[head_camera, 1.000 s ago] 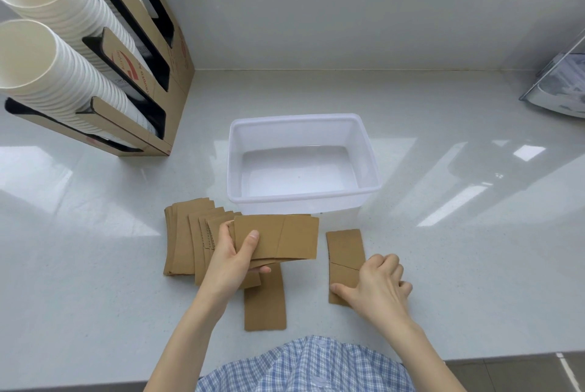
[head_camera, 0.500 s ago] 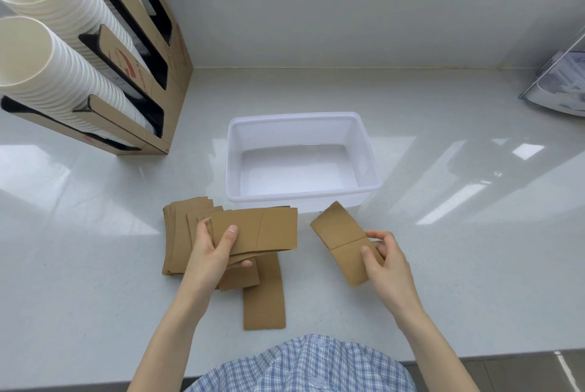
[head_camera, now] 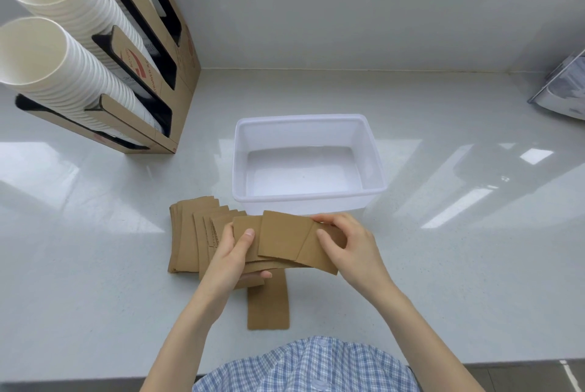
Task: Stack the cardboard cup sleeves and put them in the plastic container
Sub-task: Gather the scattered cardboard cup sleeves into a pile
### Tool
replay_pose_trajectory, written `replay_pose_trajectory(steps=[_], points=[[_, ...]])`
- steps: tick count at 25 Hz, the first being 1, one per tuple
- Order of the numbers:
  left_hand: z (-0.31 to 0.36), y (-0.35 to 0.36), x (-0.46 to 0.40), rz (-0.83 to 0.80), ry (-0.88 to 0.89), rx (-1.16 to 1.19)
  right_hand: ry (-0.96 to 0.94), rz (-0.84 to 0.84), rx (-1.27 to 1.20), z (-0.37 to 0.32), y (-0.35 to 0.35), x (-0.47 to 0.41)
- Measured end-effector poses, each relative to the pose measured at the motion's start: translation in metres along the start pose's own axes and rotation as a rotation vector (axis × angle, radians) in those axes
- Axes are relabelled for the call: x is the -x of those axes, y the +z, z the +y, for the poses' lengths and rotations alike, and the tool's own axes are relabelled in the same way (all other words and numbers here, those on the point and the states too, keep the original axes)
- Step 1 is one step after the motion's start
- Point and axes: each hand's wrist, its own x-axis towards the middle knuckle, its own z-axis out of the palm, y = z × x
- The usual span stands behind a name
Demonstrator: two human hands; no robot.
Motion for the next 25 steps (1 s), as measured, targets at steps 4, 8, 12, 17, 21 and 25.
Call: replay_pose_trajectory(steps=[4,8,12,17,21,25], points=[[0.000,0.007,0.002,-0.005,-0.002,-0.011,-0.090,-0.002,0.074,-0.005,0.010,-0.002],[-0.003,0.006,-0.001,0.017,0.032,-0.074,-0.129,0.005,0.106,-0.005,0.015,-0.004],[-0.004,-0.009,-0.004,0.105,0.070,-0.057,-0.076,0.032,0.085,-0.003,0.018,-0.001],[0.000,-0.026,-0.002,0.190,0.139,0.016,0.077,-0.134,0.345,0.009,0.036,0.010],[-0.003,-0.031,0.000,0.203,0.158,0.048,0.132,-0.273,0.641,0.005,0.068,0.026],[-0.005,-0.031,-0.001,0.199,0.169,0.050,0.116,-0.199,0.838,-0.002,0.086,0.032]])
